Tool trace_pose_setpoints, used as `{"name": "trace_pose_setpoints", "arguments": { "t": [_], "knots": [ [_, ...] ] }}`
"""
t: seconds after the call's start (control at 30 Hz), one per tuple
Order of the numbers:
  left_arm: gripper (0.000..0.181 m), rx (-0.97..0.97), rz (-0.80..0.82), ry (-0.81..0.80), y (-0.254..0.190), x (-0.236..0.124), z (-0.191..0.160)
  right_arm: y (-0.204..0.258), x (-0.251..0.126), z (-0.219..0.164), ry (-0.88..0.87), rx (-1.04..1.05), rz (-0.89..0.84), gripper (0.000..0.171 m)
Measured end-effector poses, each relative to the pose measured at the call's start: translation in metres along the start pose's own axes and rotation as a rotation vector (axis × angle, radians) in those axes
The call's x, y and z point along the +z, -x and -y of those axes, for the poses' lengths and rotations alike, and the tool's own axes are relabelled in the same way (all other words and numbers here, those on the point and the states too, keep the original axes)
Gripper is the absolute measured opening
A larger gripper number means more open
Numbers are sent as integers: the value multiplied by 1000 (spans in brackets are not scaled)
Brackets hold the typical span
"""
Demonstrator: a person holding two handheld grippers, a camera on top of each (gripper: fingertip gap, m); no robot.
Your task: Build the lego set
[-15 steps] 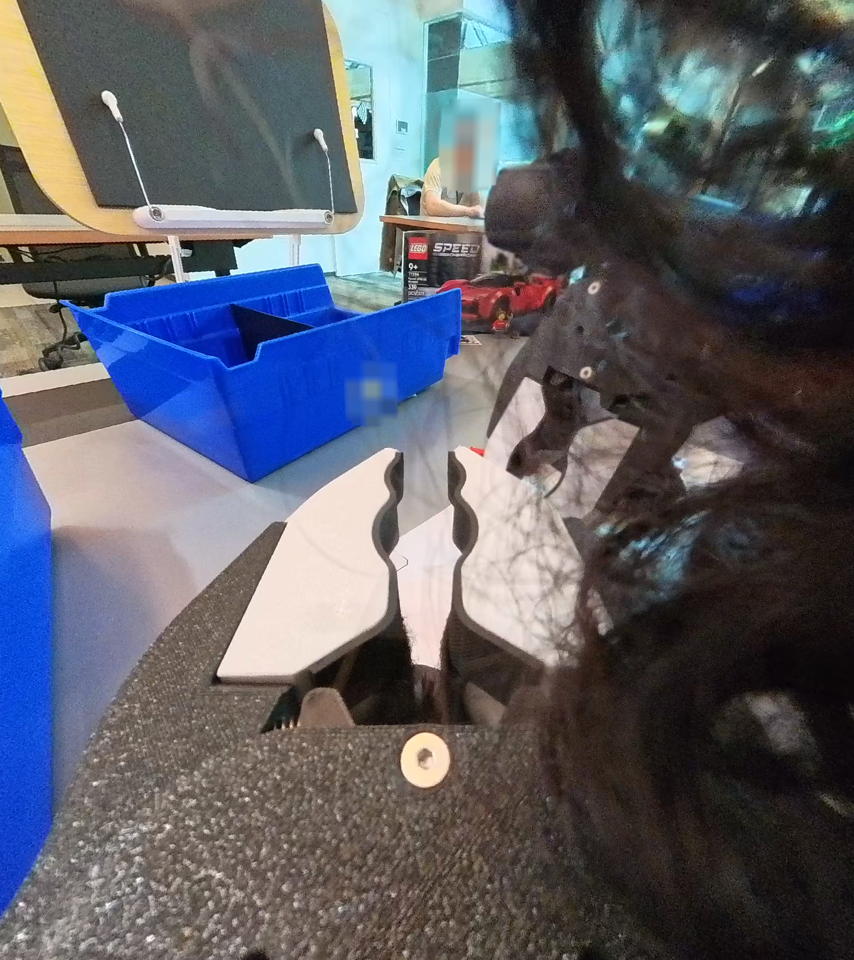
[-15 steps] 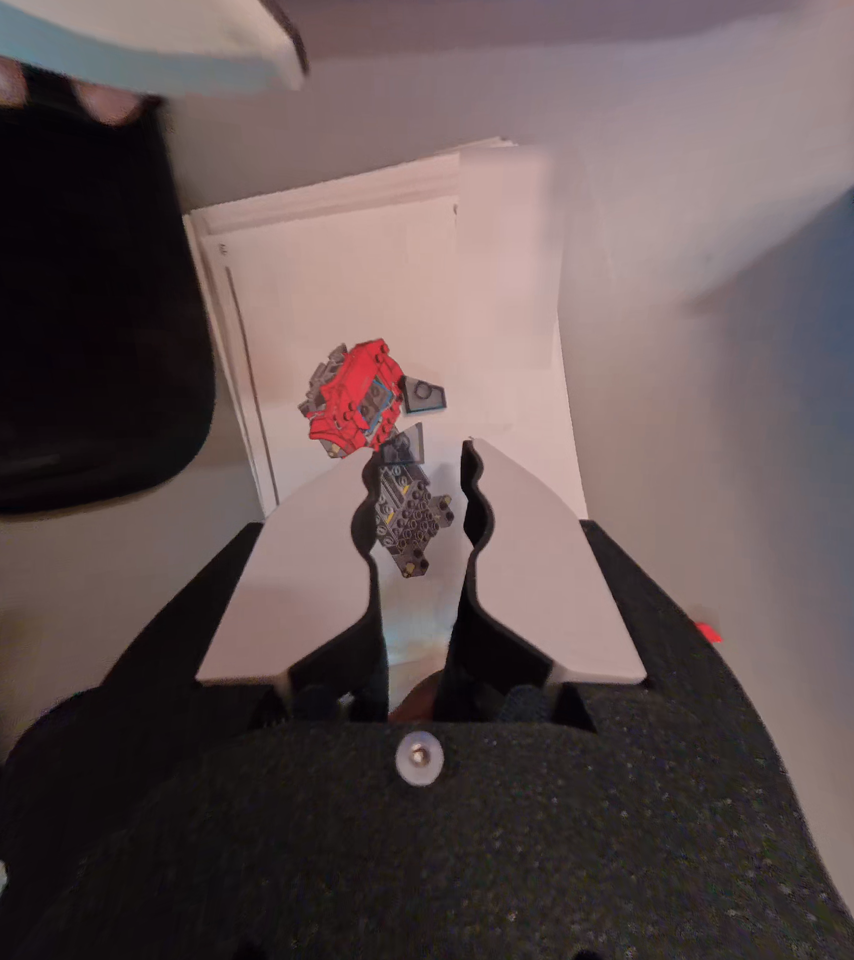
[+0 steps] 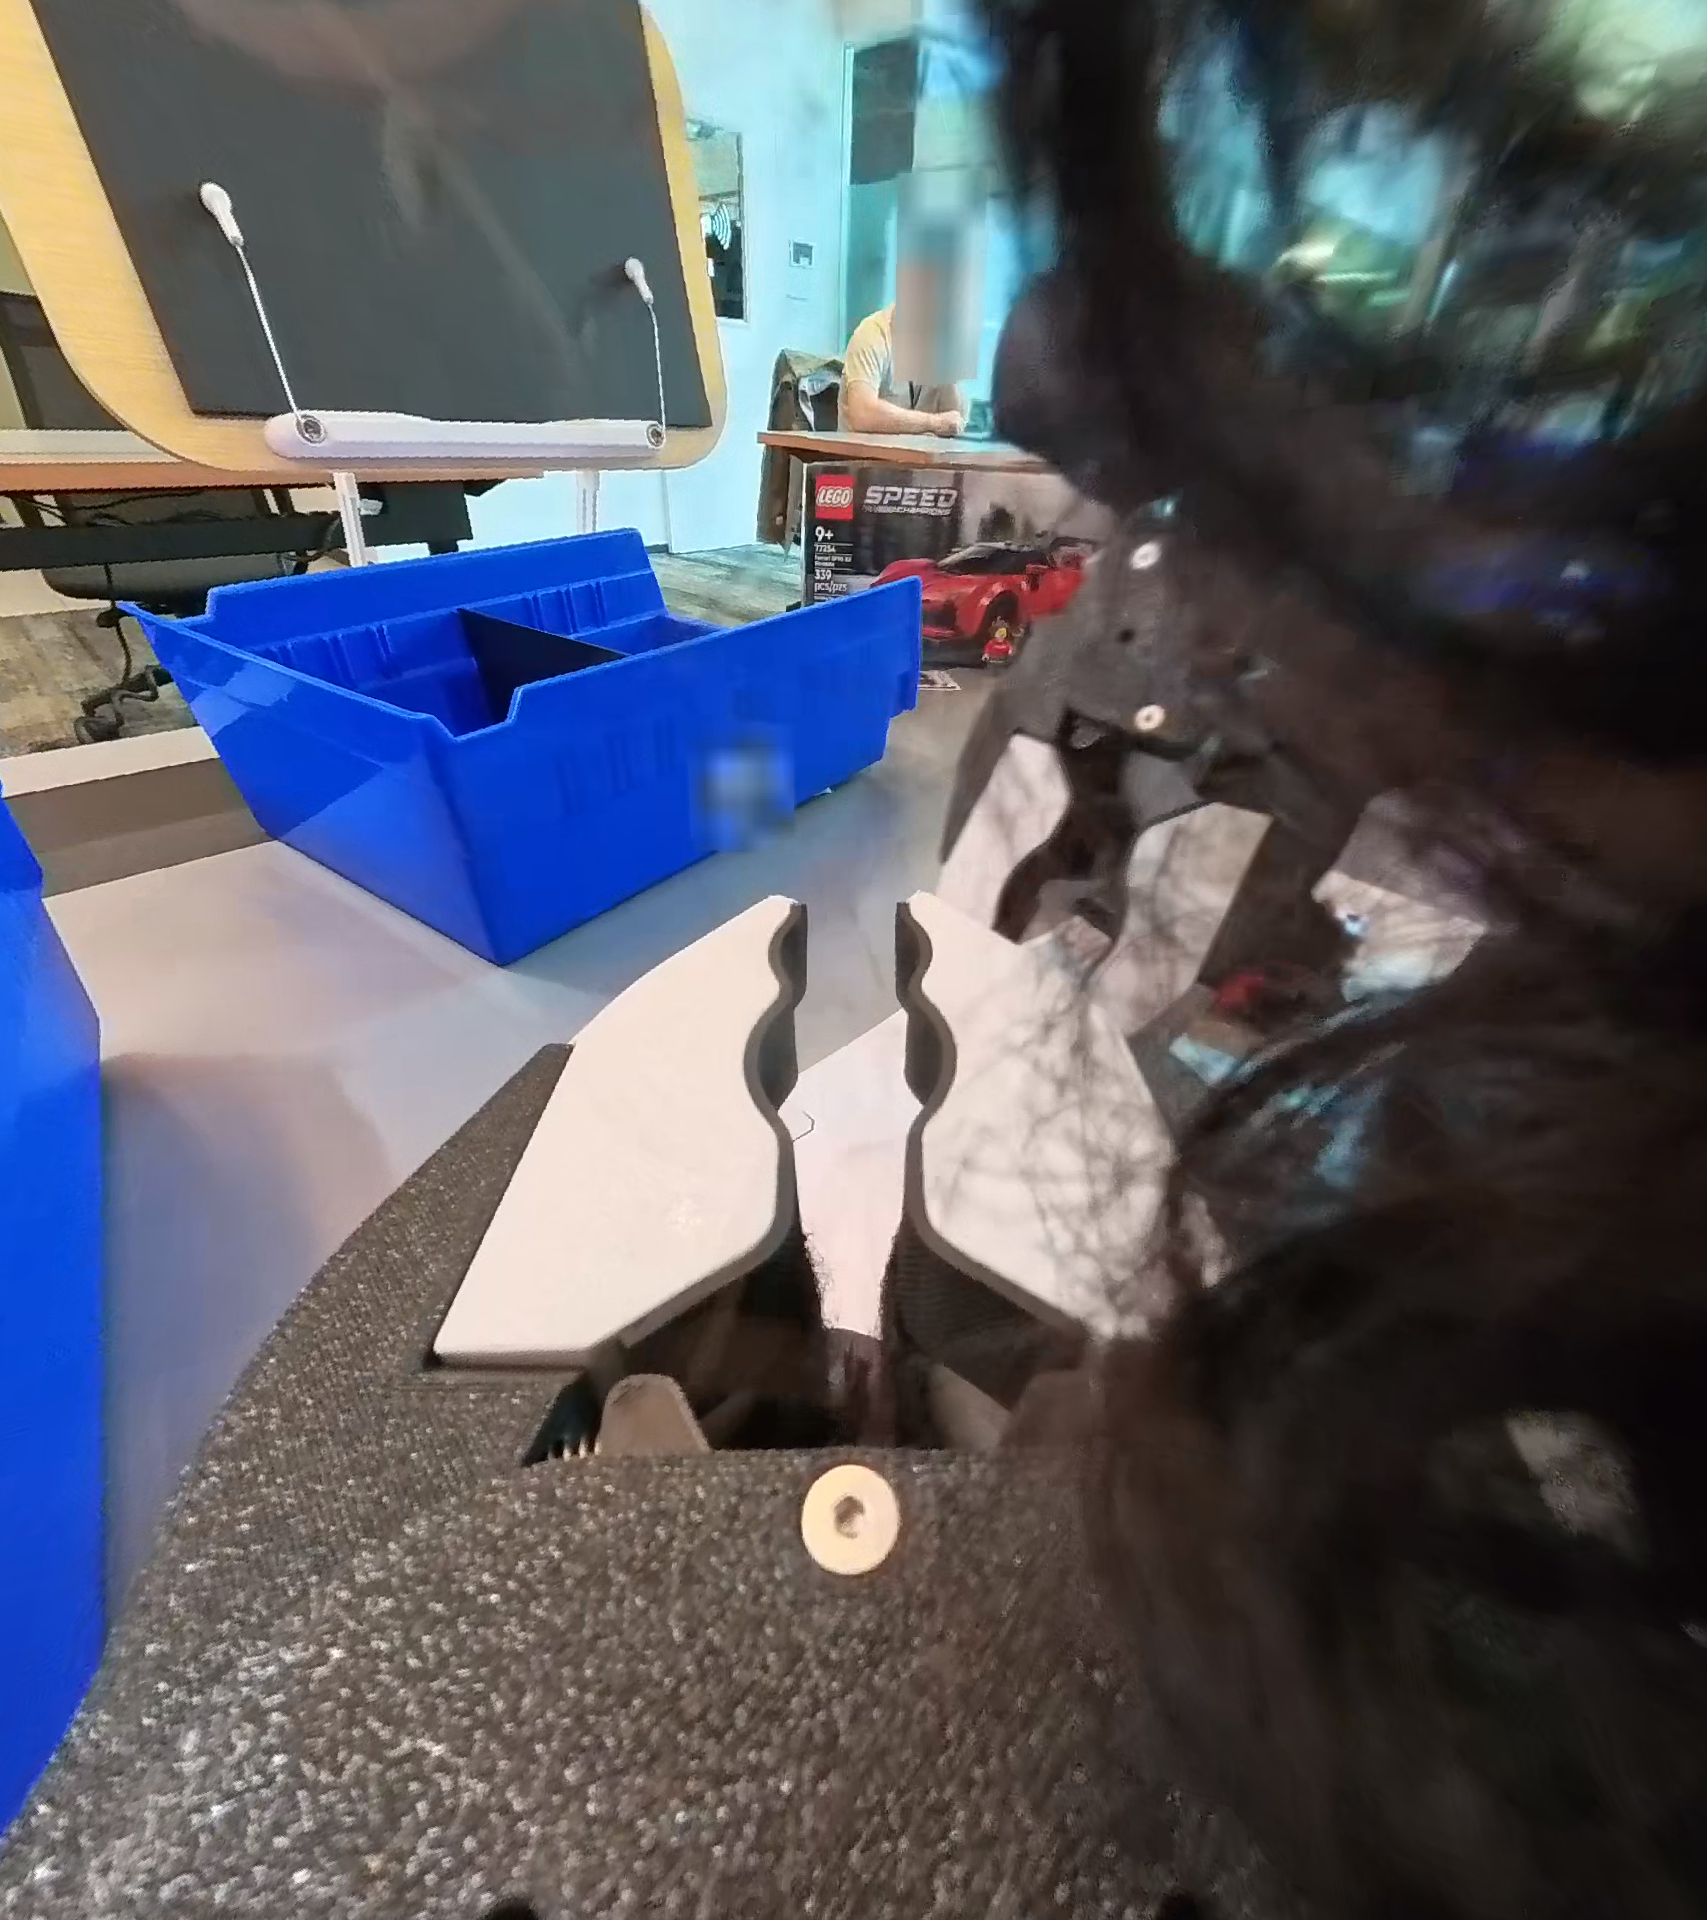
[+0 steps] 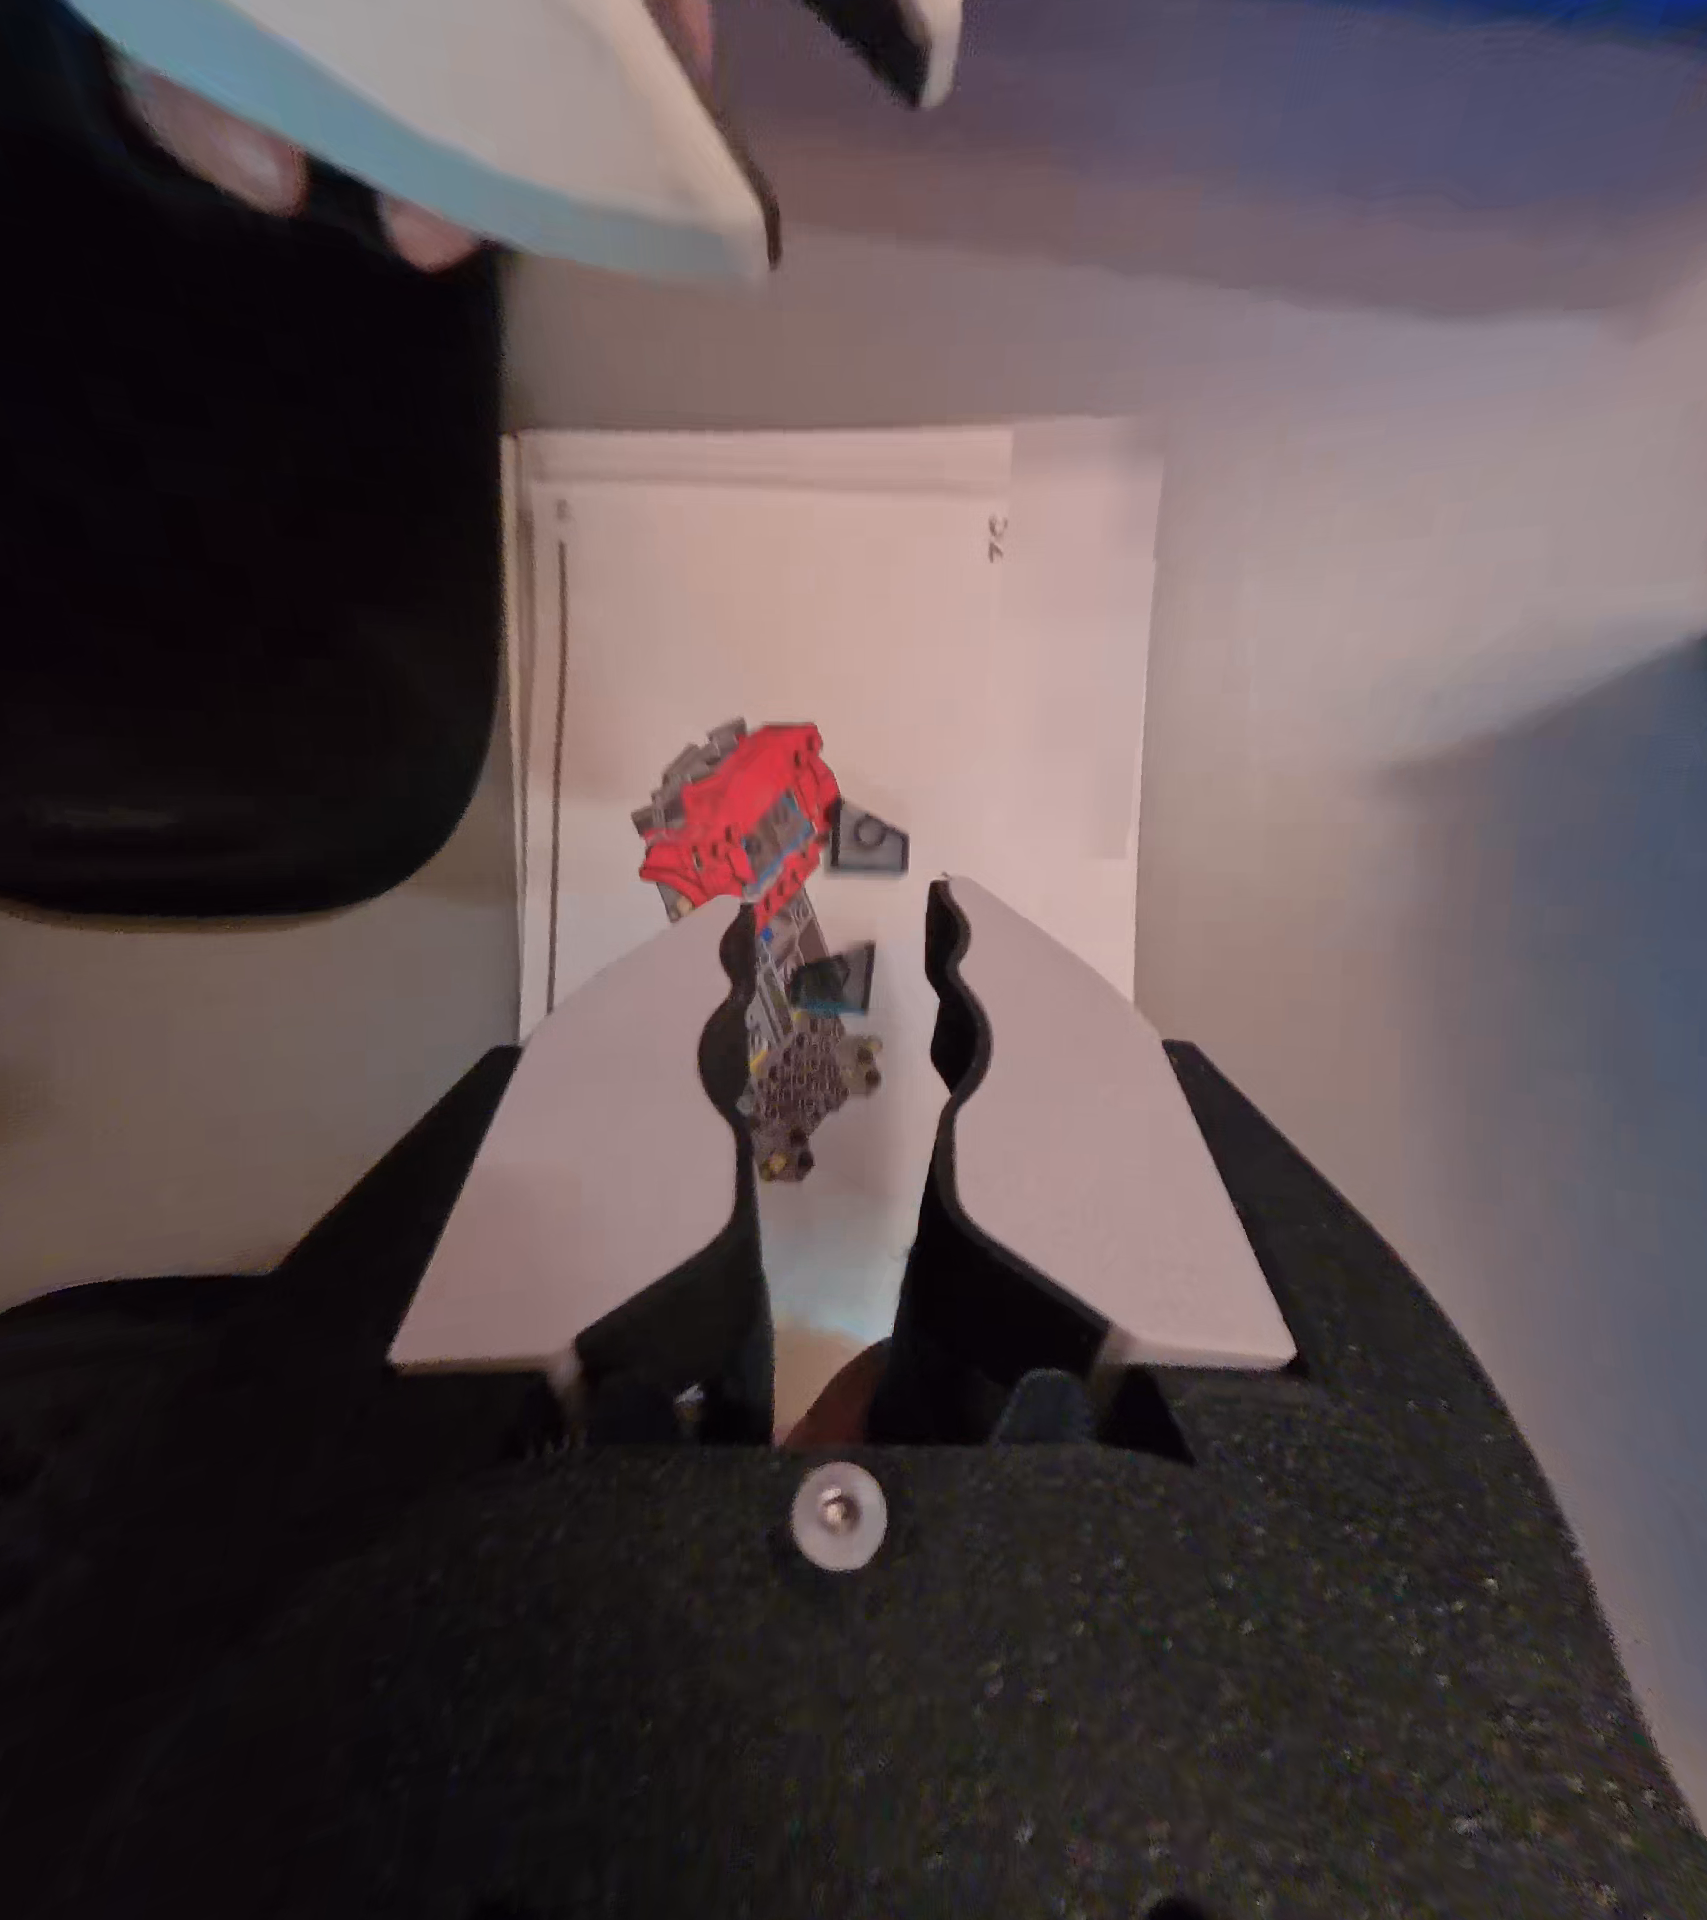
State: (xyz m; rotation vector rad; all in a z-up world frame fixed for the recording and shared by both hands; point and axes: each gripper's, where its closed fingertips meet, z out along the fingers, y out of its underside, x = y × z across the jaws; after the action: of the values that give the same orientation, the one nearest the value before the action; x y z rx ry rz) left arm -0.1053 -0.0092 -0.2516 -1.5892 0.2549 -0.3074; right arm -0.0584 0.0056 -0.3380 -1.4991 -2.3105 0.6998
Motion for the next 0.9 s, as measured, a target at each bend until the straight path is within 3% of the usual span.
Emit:
{"name": "trace_pose_setpoints", "arguments": {
  "t": [0.23, 0.4, 0.6, 0.77, 0.9],
  "knots": [
    [15, -1, 5, -12, 1, -1, 1, 1, 19, -3, 23, 47, 100, 38],
    [15, 6, 2, -8, 0, -1, 1, 32, 10, -6, 32, 101, 194, 35],
    [15, 12, 2, -5, -1, 0, 1, 15, 11, 3, -20, 102, 85, 41],
    [15, 18, 5, -7, -1, -1, 1, 26, 19, -7, 47, 107, 122, 42],
    [15, 21, 3, -5, -2, 0, 1, 48, 8, -2, -5, 147, 212, 35]
  ]
}}
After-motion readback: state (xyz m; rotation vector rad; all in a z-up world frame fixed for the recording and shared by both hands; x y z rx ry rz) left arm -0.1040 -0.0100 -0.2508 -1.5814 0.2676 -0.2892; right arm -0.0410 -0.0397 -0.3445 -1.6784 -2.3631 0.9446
